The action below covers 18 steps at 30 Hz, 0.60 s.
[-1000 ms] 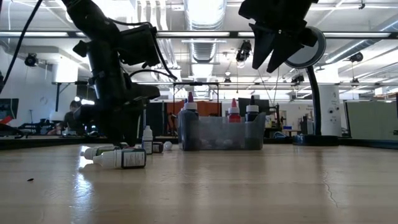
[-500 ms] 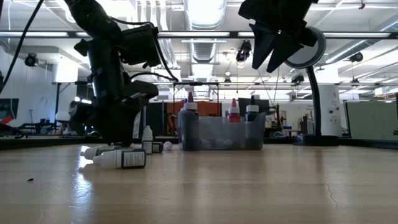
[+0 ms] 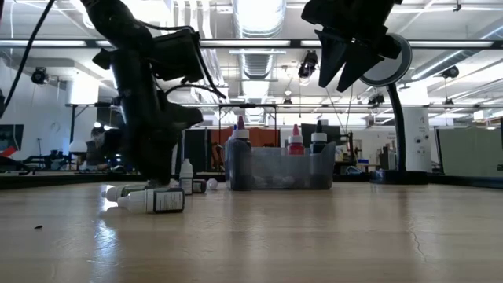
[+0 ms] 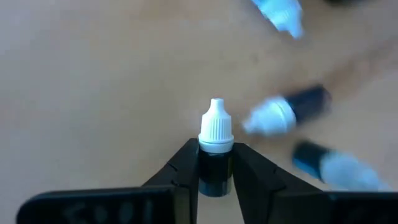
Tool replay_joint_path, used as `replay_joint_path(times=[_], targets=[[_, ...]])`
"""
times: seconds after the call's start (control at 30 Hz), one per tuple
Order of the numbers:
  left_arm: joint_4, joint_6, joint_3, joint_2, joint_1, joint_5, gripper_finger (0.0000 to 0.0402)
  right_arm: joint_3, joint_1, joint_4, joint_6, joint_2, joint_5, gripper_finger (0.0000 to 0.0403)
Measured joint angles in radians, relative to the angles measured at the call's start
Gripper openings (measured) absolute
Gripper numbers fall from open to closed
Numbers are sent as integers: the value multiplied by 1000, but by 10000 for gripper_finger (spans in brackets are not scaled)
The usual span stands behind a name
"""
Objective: Pick & Place food coloring
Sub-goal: Put the small dark green food coloring bottle into the black transparent bin
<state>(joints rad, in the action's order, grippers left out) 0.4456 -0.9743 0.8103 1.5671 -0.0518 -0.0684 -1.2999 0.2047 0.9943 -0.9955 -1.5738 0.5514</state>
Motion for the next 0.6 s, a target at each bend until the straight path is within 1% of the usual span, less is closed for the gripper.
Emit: replay_joint_path(times=[0.07, 0.17, 0.27, 0.33, 0.43, 0.5, 0.6], targets=[[19, 11, 4, -19, -1, -31, 52, 0, 0, 0, 0, 0, -4, 228], [11, 27, 39, -80, 2, -50, 52, 0, 1, 0, -1, 0, -12, 228], [3, 72, 94, -160, 1, -139, 52, 0, 6, 1, -10, 0, -13, 228], [-75, 176, 125, -209, 1, -195, 52, 0, 7, 3, -11, 0, -13, 228], [-288, 360, 149, -255, 1, -195, 52, 0, 7, 8, -16, 0, -13, 228], [-387, 449, 163, -245, -11, -191, 51, 0, 7, 20, -19, 0, -13, 228], [-419, 490, 189, -179, -48, -191, 52, 0, 7, 24, -23, 0, -15, 228]])
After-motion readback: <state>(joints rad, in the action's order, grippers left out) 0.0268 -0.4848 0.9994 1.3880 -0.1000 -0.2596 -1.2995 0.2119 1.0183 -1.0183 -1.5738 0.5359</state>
